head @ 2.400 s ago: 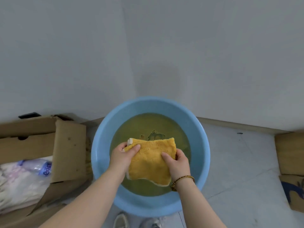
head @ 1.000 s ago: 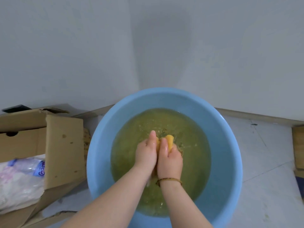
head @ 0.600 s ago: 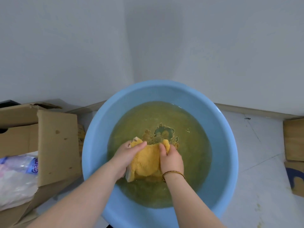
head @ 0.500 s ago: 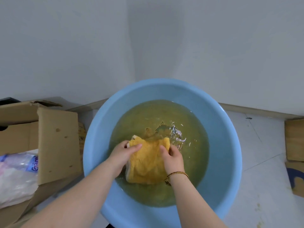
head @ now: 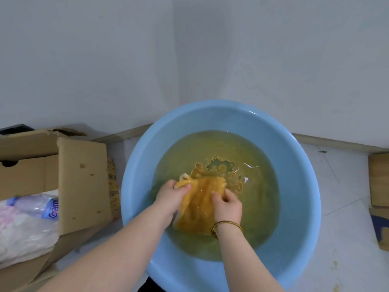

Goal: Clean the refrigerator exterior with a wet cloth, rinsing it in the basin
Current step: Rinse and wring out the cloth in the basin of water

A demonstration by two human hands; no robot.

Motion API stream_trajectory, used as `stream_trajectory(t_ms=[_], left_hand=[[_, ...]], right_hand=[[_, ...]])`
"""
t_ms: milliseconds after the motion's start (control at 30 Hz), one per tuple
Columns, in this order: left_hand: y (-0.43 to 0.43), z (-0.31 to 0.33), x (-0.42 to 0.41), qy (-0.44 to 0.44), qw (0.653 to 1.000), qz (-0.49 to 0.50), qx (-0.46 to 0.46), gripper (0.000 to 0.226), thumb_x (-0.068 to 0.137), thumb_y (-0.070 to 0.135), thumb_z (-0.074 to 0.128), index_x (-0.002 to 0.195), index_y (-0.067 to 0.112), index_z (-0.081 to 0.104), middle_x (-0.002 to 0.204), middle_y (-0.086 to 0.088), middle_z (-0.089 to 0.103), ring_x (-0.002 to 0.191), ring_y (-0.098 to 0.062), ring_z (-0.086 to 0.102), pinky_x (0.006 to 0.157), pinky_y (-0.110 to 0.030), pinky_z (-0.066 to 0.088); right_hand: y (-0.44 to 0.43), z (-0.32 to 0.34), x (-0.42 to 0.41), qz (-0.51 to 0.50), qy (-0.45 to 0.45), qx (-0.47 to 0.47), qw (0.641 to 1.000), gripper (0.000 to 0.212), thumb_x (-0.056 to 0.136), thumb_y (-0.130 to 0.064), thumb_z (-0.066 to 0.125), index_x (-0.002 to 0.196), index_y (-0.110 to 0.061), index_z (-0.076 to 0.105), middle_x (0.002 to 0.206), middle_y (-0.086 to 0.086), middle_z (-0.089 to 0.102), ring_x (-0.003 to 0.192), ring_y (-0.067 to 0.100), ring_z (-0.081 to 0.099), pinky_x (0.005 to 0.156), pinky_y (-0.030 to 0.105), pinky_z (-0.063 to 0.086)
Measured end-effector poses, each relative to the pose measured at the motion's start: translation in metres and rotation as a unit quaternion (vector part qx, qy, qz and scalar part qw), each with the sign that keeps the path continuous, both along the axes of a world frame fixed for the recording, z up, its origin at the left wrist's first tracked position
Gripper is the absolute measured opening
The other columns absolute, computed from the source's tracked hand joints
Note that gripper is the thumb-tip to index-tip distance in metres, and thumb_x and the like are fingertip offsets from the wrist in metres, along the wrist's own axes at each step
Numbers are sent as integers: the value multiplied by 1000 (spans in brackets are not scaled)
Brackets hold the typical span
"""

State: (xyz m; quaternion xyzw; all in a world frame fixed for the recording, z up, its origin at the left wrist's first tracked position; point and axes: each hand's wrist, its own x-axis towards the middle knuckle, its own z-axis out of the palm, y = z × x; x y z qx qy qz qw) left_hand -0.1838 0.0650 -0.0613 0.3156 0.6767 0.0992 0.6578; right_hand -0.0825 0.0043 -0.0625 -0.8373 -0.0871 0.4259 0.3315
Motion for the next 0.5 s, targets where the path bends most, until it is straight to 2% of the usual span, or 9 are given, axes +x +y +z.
stream_trajectory(t_ms=[33,67,100,167,233,300,367,433,500], left_hand=[[-3,6,4,-6,1000,15,12,7,88,18,57,88,13,54,106,-20,62,100,-33,59,93,-47,46],[-6,13,9,-21,999,31,21,12,89,22,55,96,12,53,107,-18,62,102,-33,59,94,-47,46],[-7,21,15,-49,997,46,30,19,90,25,53,104,11,52,106,-15,62,101,-29,59,92,-45,48],[-7,39,26,-114,991,59,39,28,92,29,49,112,10,47,103,-9,61,92,-18,60,81,-32,51],[-5,54,33,-152,985,64,59,34,88,28,54,115,10,45,103,-6,61,88,-13,59,73,-23,49],[1,64,36,-160,980,87,83,35,85,24,59,116,11,48,106,-8,61,89,-16,60,75,-26,50],[5,69,37,-152,979,101,88,32,86,31,56,115,17,51,112,-8,60,96,-20,59,83,-33,49],[9,72,39,-155,980,101,78,37,89,41,48,119,20,51,114,-5,59,101,-23,58,86,-38,49],[10,75,39,-187,975,108,60,35,90,44,41,111,18,54,106,-3,61,95,-20,59,76,-34,50]], right_hand=[[1,7,-5,6,-20,40,999,27,87,-7,56,64,-20,55,61,-6,44,59,11,40,54,17,32],[1,12,-9,23,-39,80,996,22,87,-5,56,71,-21,60,69,-6,48,67,11,44,60,15,34],[2,22,-13,46,-58,107,991,17,87,-5,56,87,-18,66,80,-5,52,76,10,46,66,10,35],[3,30,-21,117,-118,138,976,28,87,-4,55,111,-14,64,94,-4,50,82,7,47,70,3,34],[3,37,-26,186,-203,180,944,33,85,-6,53,113,-18,64,97,-2,52,87,13,50,71,11,36],[2,41,-27,234,-266,229,907,42,76,-11,48,115,-19,60,101,3,58,90,16,50,76,19,39],[-4,42,-25,240,-310,251,885,49,73,-21,47,122,-18,47,108,1,56,96,13,45,87,20,35],[-12,38,-17,190,-334,240,891,65,71,-37,53,129,-13,35,123,-2,48,111,16,40,98,24,27],[-18,33,-8,173,-338,198,904,85,66,-46,60,137,-16,24,132,0,36,125,17,30,108,32,24]])
